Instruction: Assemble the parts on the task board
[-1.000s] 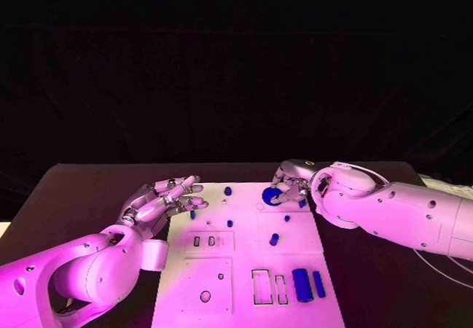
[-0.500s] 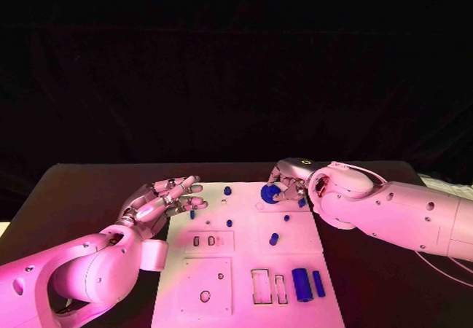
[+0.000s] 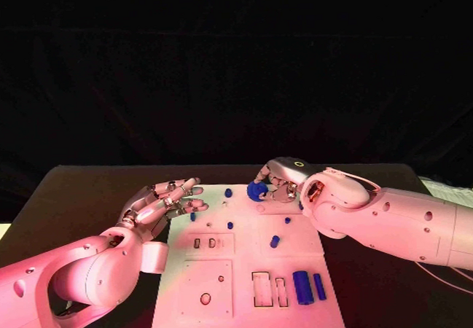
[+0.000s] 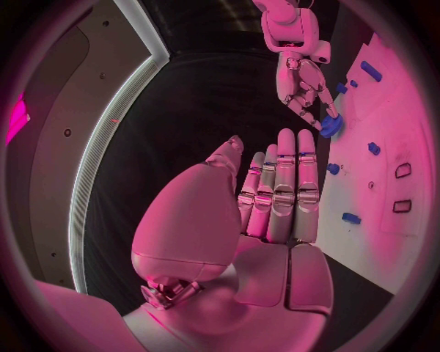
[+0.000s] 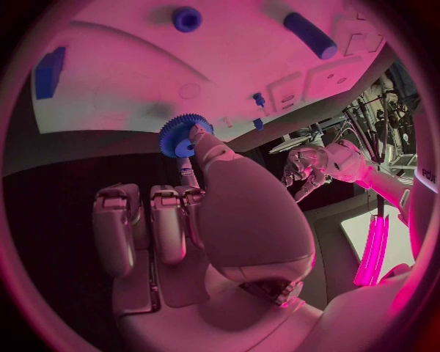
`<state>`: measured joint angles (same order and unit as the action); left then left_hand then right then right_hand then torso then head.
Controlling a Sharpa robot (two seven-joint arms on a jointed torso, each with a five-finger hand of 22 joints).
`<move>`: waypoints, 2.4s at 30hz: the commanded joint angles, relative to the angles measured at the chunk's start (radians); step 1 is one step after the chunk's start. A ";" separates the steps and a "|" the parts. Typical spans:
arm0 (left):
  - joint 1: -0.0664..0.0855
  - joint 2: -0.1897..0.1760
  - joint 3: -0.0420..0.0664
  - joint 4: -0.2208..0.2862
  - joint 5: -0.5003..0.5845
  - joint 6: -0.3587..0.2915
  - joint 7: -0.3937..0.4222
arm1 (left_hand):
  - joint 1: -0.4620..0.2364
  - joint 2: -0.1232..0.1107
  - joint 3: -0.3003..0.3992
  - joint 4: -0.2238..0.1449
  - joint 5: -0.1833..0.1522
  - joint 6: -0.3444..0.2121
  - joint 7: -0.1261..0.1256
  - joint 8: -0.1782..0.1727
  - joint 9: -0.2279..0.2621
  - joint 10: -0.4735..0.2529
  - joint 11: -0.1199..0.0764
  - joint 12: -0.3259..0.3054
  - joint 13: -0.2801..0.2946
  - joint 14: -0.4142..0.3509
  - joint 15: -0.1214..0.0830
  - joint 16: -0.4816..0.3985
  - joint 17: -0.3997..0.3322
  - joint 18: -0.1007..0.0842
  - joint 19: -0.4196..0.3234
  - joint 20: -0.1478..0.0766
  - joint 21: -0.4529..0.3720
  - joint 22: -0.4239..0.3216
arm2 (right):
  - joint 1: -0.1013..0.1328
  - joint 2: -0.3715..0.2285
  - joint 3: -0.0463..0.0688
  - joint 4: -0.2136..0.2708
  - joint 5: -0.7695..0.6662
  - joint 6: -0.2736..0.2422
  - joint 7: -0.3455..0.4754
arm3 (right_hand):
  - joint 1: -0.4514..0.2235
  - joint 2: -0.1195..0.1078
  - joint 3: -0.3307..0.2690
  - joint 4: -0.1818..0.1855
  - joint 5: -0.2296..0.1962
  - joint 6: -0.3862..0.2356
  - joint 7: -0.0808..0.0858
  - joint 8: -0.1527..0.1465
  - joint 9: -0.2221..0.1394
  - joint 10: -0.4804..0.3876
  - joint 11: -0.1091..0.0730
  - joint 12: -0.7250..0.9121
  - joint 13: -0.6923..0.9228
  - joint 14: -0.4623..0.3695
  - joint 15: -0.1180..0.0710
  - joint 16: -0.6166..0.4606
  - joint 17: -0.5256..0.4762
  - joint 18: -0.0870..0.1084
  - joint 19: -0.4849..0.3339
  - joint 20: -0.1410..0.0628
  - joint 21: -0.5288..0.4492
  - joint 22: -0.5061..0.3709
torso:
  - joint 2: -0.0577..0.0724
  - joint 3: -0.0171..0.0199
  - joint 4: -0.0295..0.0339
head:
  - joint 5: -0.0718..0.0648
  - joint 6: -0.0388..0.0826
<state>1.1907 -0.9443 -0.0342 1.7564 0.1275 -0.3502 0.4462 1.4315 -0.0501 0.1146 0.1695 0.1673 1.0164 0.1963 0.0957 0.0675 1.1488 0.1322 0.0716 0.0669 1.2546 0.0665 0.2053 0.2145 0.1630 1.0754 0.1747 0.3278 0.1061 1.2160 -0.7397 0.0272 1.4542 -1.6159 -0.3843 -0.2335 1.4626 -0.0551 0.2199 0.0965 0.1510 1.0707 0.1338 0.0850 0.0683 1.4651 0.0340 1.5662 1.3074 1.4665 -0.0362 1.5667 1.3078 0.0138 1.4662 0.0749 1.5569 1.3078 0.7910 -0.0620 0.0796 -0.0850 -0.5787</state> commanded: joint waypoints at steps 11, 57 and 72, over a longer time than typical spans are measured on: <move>0.001 0.004 0.001 0.002 0.001 0.022 0.005 | 0.009 0.003 0.000 -0.007 -0.007 0.004 0.004 -0.004 0.001 0.002 0.003 -0.005 0.001 -0.001 0.005 -0.007 0.002 0.020 0.004 0.003 -0.007 -0.002 | -0.007 0.084 -0.006 0.010 -0.070 -0.035 0.001 | -0.029 -0.002 0.012 0.000 0.002 0.070 -0.028 0.022 0.014 0.106 -0.009 0.005 0.263 0.104 -0.005 0.004 0.263 -0.009 0.093 -0.006 0.006 0.242 | 0.002 0.0005 0.0010 | 0.014 -0.003; 0.001 0.006 0.001 0.002 0.001 0.029 -0.009 | 0.016 0.003 0.005 -0.015 -0.007 0.003 0.005 -0.009 0.000 0.000 0.003 -0.007 0.000 0.000 0.004 -0.011 0.005 0.020 0.006 0.002 -0.009 -0.004 | -0.021 0.222 -0.022 -0.143 -0.039 0.050 0.022 | -0.189 -0.060 -0.019 0.058 -0.083 -0.078 0.018 -0.025 -0.004 0.097 0.032 -0.014 0.253 0.104 0.030 0.004 0.263 -0.009 0.093 0.025 0.005 0.242 | 0.001 0.0017 -0.0028 | 0.027 -0.009; 0.001 0.006 0.001 0.002 0.001 0.042 -0.028 | 0.029 0.005 0.021 -0.028 -0.006 -0.003 0.010 -0.020 -0.001 -0.014 0.008 -0.010 -0.002 -0.006 0.007 -0.025 0.010 0.019 0.003 0.002 -0.013 -0.008 | -0.019 0.219 -0.022 -0.150 -0.009 0.093 0.004 | -0.275 -0.018 -0.035 0.158 -0.022 -0.078 0.017 -0.020 0.000 0.096 0.032 -0.019 0.251 0.104 0.032 0.004 0.263 -0.009 0.092 0.028 0.005 0.241 | 0.002 0.0022 -0.0030 | 0.028 -0.009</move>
<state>1.1909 -0.9401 -0.0341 1.7566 0.1277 -0.3331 0.4209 1.4500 -0.0423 0.1336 0.1447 0.1636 1.0128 0.1999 0.0822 0.0675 1.1400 0.1410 0.0659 0.0658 1.2510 0.0699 0.1850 0.2238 0.1629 1.0754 0.1747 0.3192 0.0994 1.1998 -0.5196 0.0071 1.3039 -1.6327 -0.3080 -0.2226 1.1932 -0.0746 0.1864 0.2486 0.1283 0.9863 0.1530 0.0592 0.0672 1.4667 0.0611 1.5505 1.3076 1.4647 -0.0124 1.5666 1.3079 0.0141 1.4662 0.0970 1.5568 1.3079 0.7927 -0.0598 0.0770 -0.0572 -0.5882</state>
